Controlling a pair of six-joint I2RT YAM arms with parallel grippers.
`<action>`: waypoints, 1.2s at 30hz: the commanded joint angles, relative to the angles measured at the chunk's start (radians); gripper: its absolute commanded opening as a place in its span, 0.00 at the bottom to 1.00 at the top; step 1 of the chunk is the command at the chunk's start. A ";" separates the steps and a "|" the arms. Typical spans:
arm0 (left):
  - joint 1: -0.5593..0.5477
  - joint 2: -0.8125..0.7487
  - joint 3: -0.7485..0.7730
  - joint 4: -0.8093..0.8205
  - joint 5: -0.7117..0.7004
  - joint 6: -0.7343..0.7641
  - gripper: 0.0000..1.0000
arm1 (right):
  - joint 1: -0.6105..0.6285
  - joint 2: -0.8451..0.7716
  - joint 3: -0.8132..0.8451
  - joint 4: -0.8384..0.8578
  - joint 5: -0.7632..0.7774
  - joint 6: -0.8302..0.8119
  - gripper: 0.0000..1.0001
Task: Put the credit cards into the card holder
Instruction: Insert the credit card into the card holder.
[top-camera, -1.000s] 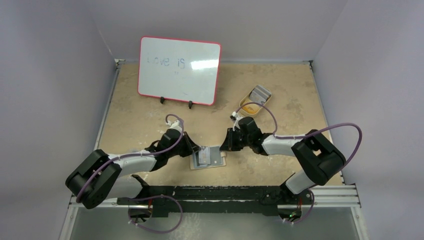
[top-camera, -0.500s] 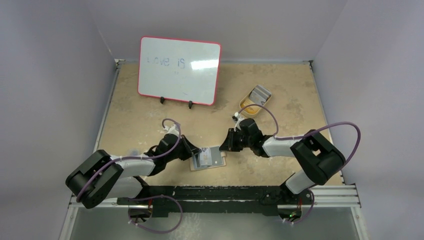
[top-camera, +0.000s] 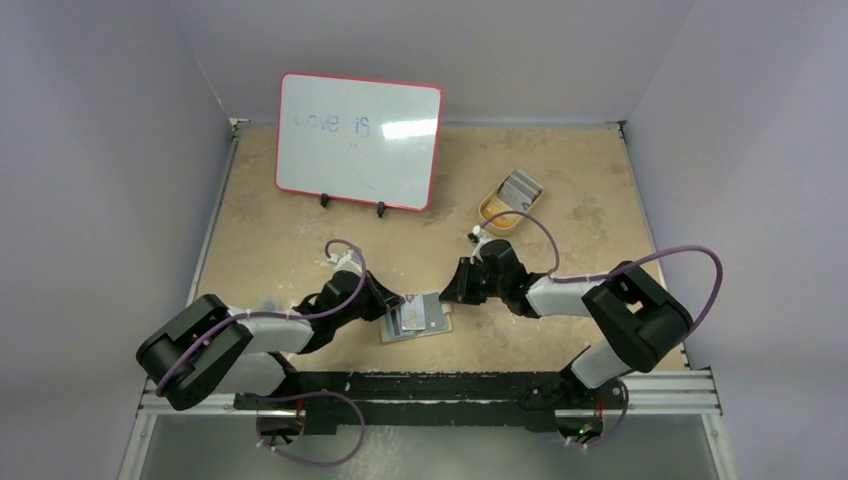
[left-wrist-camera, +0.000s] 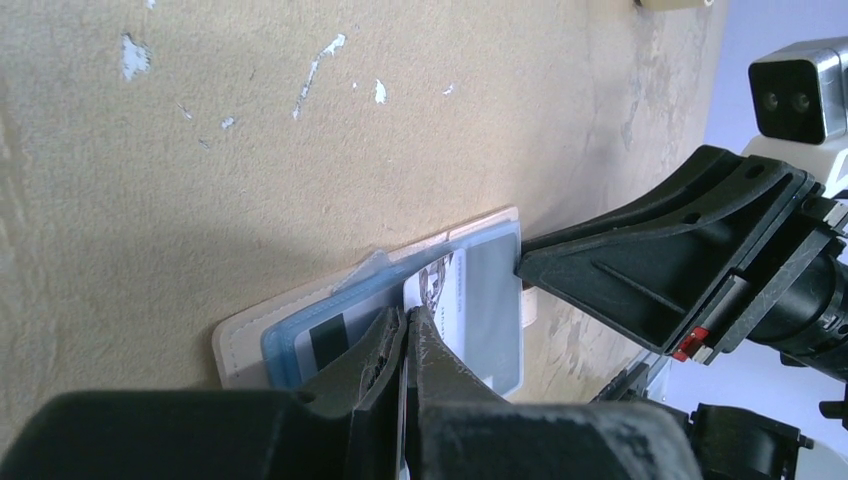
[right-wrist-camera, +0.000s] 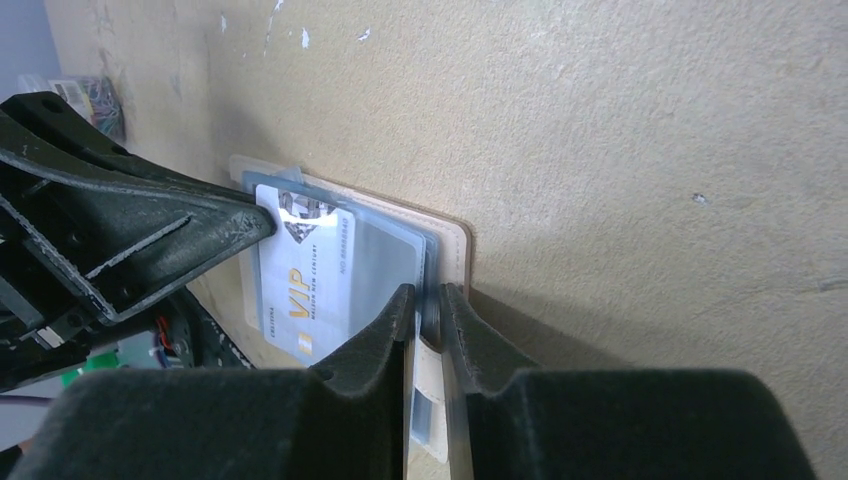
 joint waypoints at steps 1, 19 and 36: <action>-0.002 -0.013 -0.019 -0.009 -0.093 0.015 0.00 | 0.008 -0.028 -0.048 -0.011 0.029 0.032 0.17; -0.002 -0.084 -0.047 -0.030 -0.167 -0.007 0.00 | 0.010 -0.145 -0.068 -0.086 0.060 0.077 0.44; -0.005 -0.038 -0.065 0.068 -0.069 0.000 0.00 | 0.095 -0.098 -0.063 -0.074 0.068 0.099 0.30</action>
